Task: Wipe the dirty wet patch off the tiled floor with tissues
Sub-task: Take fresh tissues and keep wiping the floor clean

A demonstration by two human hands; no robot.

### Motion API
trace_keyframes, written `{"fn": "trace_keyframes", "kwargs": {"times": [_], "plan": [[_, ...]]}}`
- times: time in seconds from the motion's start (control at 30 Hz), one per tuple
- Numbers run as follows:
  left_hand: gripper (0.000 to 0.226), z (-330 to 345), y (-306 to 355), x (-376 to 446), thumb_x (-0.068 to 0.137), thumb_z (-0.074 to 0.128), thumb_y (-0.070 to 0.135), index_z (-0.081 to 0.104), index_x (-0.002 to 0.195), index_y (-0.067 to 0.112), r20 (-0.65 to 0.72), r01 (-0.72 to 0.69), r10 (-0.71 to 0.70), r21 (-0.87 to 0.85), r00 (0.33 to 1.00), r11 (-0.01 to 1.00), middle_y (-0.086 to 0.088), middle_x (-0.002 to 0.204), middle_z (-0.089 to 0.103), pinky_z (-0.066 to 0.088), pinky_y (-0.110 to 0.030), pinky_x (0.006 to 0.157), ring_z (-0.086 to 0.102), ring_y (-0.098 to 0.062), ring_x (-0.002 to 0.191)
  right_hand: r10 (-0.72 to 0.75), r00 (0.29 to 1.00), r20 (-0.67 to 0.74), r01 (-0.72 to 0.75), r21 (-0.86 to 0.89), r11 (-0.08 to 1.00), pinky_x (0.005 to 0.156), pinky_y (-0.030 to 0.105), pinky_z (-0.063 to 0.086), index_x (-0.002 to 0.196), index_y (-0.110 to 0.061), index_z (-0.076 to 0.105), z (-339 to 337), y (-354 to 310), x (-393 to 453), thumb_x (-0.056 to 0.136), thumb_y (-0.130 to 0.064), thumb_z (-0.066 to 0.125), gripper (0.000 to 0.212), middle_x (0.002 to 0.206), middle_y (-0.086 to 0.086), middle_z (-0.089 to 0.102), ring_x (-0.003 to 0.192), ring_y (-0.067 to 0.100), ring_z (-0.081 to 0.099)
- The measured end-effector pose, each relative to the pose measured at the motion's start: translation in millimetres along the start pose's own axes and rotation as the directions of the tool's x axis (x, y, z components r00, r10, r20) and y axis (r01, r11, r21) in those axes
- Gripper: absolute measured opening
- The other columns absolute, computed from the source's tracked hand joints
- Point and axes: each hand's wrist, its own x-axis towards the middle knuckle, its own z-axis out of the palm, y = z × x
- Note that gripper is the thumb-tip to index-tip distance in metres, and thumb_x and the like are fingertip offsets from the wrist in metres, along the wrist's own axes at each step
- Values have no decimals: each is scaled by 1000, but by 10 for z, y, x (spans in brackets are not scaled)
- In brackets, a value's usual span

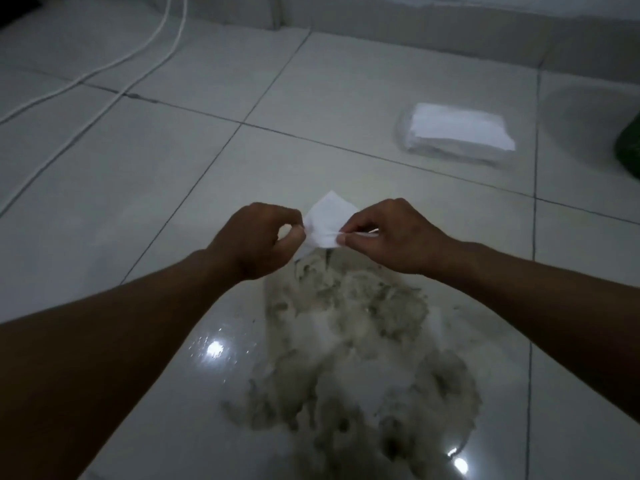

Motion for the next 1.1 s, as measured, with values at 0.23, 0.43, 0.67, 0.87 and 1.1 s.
{"fn": "trace_keyframes", "kwargs": {"times": [0.23, 0.43, 0.67, 0.87, 1.1], "plan": [[34, -139, -34, -422, 91, 40, 48, 68, 95, 29, 27, 88, -90, 57, 996, 994, 16, 80, 67, 42, -30, 66, 54, -2, 61, -12, 956, 294, -4, 55, 998, 81, 30, 57, 83, -27, 79, 221, -286, -213, 83, -32, 74, 7, 81, -17, 73, 79, -3, 66], [52, 184, 44, -591, 93, 37, 56, 64, 123, 23, 113, 50, -58, 72, 992, 996, 1, 135, 59, 45, -36, 100, 52, -17, 125, 60, 879, 472, -32, -67, 997, 71, 22, 54, 75, -28, 77, 309, -275, -389, 83, -28, 71, 11, 74, -15, 72, 71, 0, 64], [50, 542, 93, -725, 96, 42, 47, 61, 129, 16, 122, -70, 61, 70, 991, 995, -8, 143, 53, 45, -45, 104, 47, -23, 134, 285, 742, 607, -71, -351, 934, 69, 28, 52, 68, -21, 74, 218, -306, -463, 86, -46, 54, 36, 70, -7, 71, 72, 9, 65], [59, 642, 131, -780, 98, 32, 45, 47, 143, 10, 123, -95, 78, 133, 989, 987, -10, 153, 41, 34, -44, 115, 33, -23, 145, -45, 999, -20, 33, -413, 910, 59, 29, 41, 82, -25, 64, 472, -88, -532, 88, -41, 51, 21, 80, -6, 62, 72, 18, 59], [60, 810, 137, -906, 101, 17, 33, 29, 151, 3, 201, -140, 84, 281, 976, 949, -14, 160, 24, 16, -46, 122, 17, -27, 150, -188, 982, 32, 183, -447, 876, 117, 45, 28, 147, -4, 38, 1145, 153, -1020, 101, -31, 33, 53, 153, 15, 37, 143, 25, 32]]}}
